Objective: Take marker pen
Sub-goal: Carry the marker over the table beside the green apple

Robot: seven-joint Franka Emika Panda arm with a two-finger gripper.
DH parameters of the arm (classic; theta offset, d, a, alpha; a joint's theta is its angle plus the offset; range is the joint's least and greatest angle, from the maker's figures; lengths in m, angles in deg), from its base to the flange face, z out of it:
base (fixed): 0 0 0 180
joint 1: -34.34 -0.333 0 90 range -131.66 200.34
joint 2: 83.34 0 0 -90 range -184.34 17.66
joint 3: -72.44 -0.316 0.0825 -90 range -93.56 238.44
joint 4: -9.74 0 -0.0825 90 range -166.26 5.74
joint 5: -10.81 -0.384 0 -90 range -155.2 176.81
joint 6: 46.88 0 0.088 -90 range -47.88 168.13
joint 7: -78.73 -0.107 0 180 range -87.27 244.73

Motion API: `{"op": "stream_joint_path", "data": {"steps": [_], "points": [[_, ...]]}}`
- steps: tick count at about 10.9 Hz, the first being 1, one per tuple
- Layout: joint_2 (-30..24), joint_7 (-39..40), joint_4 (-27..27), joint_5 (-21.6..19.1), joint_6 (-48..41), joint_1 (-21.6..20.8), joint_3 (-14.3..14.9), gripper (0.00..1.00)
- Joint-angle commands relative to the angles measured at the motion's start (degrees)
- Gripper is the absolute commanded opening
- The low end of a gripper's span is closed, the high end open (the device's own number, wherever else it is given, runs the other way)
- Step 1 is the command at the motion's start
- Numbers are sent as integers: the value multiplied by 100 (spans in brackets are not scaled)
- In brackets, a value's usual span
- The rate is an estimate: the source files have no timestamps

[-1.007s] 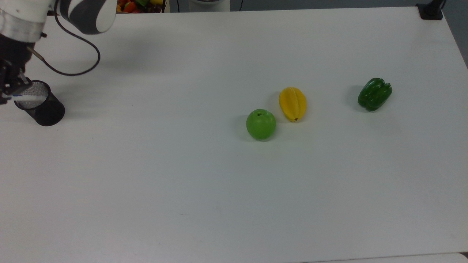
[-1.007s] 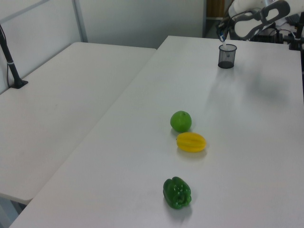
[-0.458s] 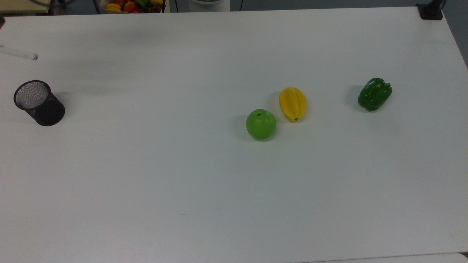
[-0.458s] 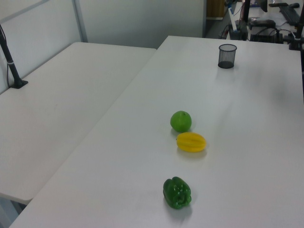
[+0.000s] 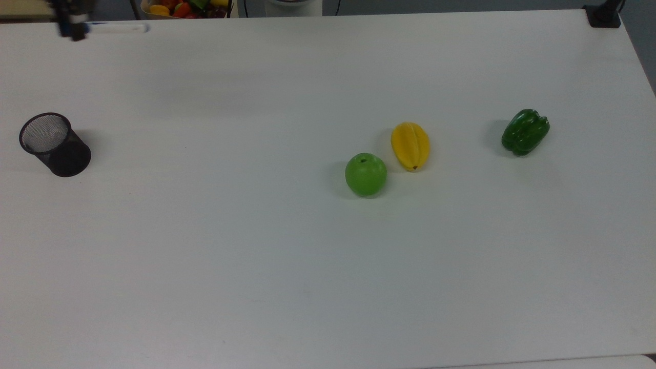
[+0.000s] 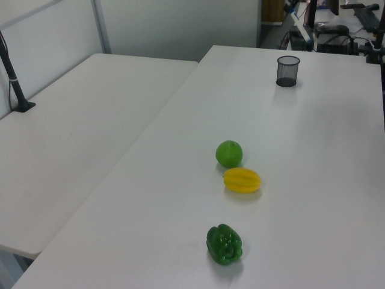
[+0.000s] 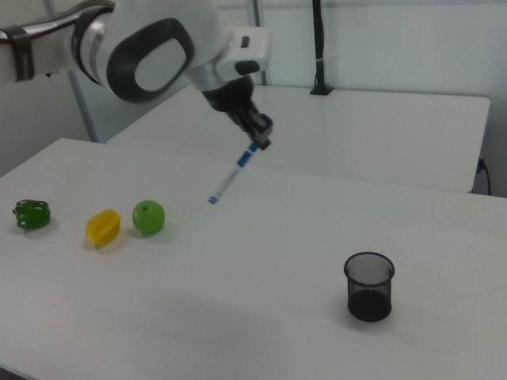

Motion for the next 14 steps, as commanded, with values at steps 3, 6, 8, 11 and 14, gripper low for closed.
{"op": "stream_joint_path", "data": {"steps": [3, 6, 8, 11, 14], "points": [[142, 837, -78, -289, -1499, 2, -1202, 0], [581, 1329, -253, -289, -1562, -24, -1634, 0], [810, 1462, -499, -210, -1327, -208, -1714, 0], [1038, 1410, -1044, -18, -396, -367, -1801, 0], [1425, 1383, -1308, 256, 465, -410, -1872, 0]]}}
